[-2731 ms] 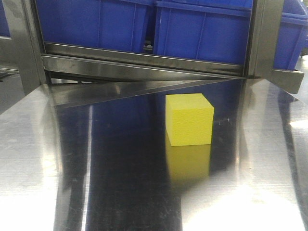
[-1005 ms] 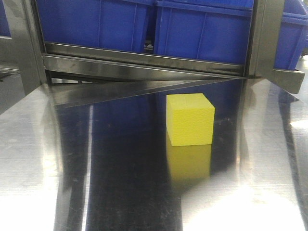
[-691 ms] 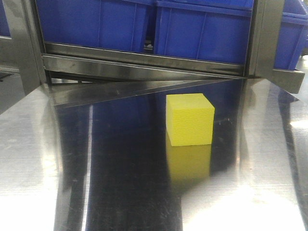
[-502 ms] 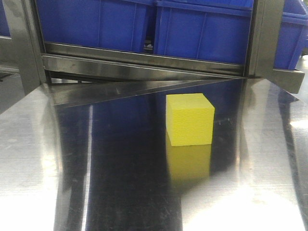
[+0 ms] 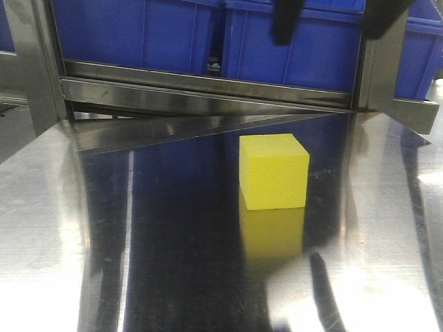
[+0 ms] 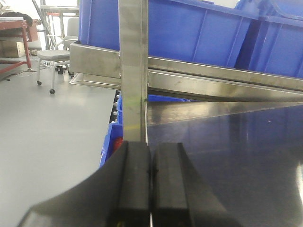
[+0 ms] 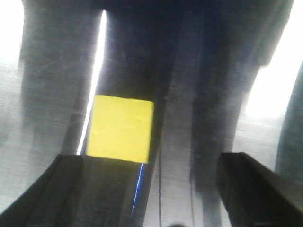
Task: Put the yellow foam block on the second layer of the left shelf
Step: 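Lower the open right gripper around the yellow foam cube and close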
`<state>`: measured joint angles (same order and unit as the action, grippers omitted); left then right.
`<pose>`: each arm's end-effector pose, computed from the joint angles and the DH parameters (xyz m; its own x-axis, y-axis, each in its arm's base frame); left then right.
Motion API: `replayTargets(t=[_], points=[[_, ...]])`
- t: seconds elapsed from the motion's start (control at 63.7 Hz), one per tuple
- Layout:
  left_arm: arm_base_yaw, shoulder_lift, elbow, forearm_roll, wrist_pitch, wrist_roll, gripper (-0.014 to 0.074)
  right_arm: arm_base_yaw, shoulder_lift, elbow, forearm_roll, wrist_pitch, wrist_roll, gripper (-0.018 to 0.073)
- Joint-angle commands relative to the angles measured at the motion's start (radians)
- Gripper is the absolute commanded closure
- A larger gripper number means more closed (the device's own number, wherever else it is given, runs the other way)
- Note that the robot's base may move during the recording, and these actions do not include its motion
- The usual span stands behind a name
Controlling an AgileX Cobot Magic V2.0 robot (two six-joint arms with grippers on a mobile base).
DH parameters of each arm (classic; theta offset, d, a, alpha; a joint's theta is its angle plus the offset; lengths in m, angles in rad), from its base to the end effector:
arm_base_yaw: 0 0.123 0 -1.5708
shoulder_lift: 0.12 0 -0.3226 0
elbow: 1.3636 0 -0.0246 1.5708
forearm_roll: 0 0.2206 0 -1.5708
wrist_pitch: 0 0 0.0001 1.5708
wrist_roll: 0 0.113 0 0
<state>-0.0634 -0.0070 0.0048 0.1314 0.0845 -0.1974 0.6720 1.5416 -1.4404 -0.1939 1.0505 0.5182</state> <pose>0.0100 0.0006 0.2041 0.0021 -0.0667 -0.9978 0.0526 0.9964 -0.0665 0.2504 0.1750 0.3687 -0.8463 -0.1585 -0.5086 -0.2231 0.9724 0.0682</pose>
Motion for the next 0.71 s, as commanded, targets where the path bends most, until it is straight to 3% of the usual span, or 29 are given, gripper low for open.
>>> replayTargets(t=[0.0,0.455,0.691], points=[[0.0,-0.013,0.028,-0.007,-0.085,-0.004,0.046,0.023,0.02,-0.063,-0.033,-0.038,0.019,-0.0073],[0.0,-0.013,0.028,-0.007,-0.085,-0.004,0.046,0.015,0.179,-0.068,-0.044,-0.046,0.019,-0.0073],[0.0,-0.013,0.028,-0.007,-0.085,-0.004,0.046,0.001,0.211,-0.043,-0.034,-0.131,0.026,-0.0073]])
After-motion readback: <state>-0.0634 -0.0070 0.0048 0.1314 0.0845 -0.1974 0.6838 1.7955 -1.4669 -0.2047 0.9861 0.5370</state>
